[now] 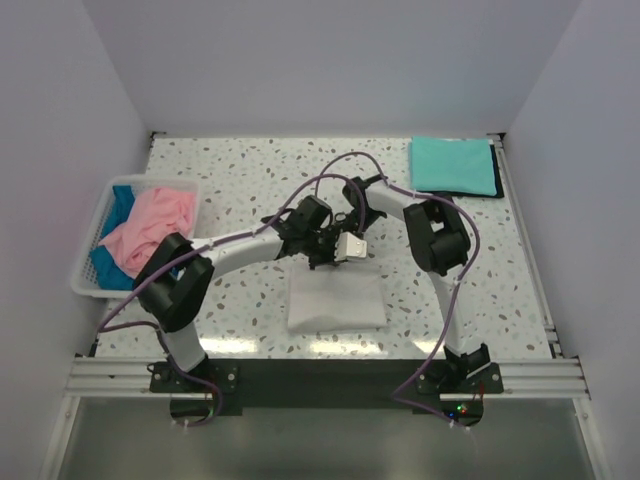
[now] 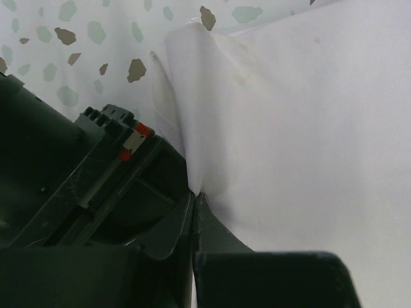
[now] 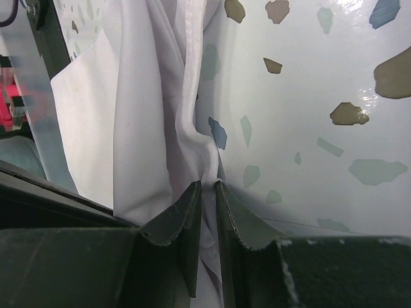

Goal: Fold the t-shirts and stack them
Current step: Fold the tshirt

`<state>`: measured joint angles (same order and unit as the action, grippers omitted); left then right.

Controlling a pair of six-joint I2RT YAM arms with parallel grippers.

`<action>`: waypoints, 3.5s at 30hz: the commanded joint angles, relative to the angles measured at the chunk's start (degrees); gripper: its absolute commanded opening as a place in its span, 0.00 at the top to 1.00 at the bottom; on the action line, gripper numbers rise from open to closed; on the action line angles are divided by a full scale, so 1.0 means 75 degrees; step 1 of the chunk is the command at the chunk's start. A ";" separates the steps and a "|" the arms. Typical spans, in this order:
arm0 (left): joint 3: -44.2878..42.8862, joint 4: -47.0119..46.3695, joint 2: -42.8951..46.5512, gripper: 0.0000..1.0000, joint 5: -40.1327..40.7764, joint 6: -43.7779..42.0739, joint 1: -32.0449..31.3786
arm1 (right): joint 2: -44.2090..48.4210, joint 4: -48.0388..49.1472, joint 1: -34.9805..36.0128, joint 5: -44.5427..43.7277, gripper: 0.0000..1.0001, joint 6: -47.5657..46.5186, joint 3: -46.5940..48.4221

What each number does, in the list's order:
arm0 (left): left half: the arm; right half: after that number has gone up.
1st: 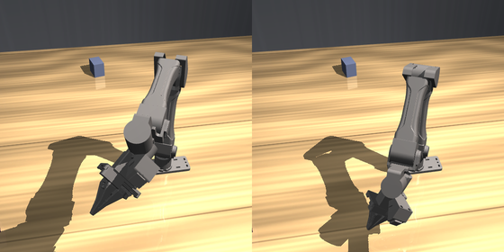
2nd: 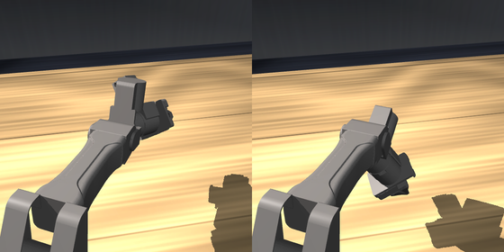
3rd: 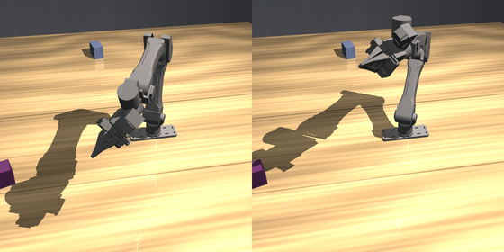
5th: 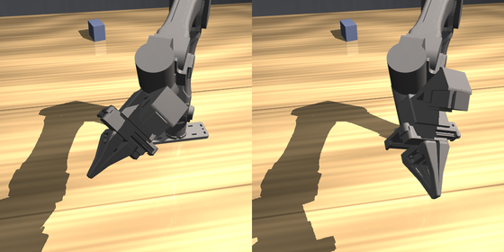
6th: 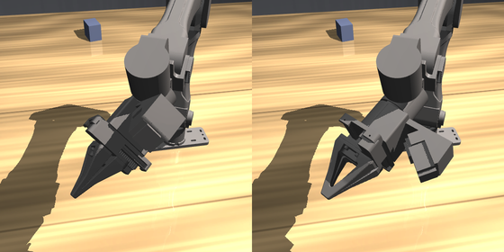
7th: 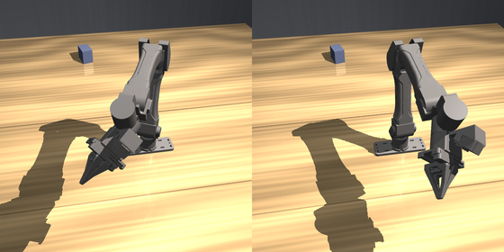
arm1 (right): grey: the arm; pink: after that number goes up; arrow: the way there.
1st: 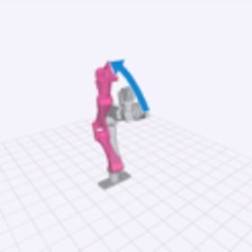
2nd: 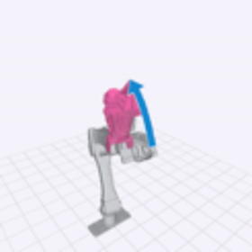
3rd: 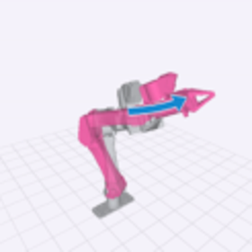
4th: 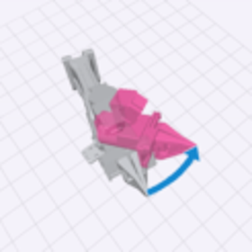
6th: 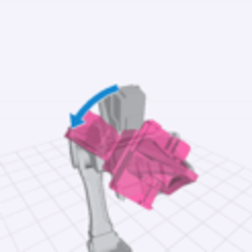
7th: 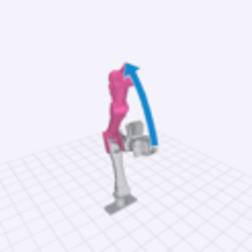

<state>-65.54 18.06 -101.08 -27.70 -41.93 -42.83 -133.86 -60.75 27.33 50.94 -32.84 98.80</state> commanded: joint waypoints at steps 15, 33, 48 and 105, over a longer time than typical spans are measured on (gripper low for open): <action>-0.0251 -0.0381 0.0188 1.00 0.0354 -0.0913 0.0390 | -0.0468 -0.0302 0.0047 -0.0053 0.78 -0.0426 0.0396; 0.0300 0.2419 0.1887 0.54 -0.1404 0.1358 0.2218 | 0.0328 -0.2304 -0.0550 -0.1963 0.33 -0.1211 0.2845; -0.0530 0.1892 -0.0068 0.36 -0.0491 0.3341 0.2441 | 0.1172 -0.3256 -0.1031 -0.2022 0.24 -0.2535 0.1604; -0.0308 0.3288 -0.0303 1.00 0.0858 0.2638 0.3285 | 0.1655 -0.1897 -0.1055 -0.3182 1.00 -0.2290 0.0196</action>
<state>-67.83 43.11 -101.32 -26.55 -20.80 -19.33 -119.81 -75.31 20.60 30.65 -52.84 98.67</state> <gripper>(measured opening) 0.018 0.025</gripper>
